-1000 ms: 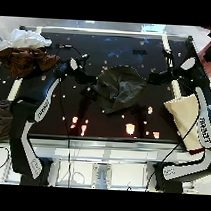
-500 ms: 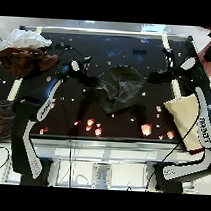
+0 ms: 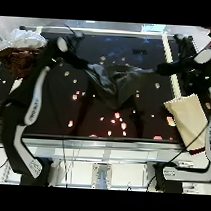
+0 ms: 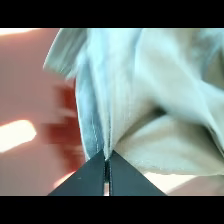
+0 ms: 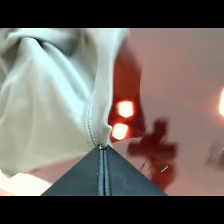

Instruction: Fold the shirts.

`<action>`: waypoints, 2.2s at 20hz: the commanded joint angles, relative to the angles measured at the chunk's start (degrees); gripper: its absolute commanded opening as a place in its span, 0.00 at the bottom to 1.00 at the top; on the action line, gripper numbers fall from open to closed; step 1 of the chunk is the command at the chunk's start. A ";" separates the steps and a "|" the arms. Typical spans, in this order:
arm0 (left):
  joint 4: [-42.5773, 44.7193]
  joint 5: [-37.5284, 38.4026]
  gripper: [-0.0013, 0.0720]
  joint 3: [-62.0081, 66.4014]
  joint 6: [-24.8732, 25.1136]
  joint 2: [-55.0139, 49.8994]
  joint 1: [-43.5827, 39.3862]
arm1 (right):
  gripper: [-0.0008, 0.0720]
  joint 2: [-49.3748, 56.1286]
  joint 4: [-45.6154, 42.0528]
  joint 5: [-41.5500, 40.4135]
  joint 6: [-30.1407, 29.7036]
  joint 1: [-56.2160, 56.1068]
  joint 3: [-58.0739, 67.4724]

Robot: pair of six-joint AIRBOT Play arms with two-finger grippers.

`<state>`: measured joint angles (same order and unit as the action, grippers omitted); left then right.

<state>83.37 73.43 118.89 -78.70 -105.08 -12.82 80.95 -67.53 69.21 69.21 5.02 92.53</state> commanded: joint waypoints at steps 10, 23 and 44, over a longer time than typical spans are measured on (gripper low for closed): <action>7.96 -1.01 0.03 0.57 -4.20 41.59 1.29 | 0.04 -36.11 7.58 5.40 1.27 -0.11 3.74; 18.38 0.76 0.03 -25.86 -7.45 6.64 1.31 | 0.04 -15.93 7.21 -17.38 1.46 -0.13 -39.41; 7.17 -2.38 0.97 -24.68 -6.88 33.18 25.99 | 0.62 -24.50 1.05 -28.06 1.49 20.00 -34.80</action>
<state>100.47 68.51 104.79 -85.56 -80.60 4.62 60.80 -63.29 33.21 70.63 18.79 57.43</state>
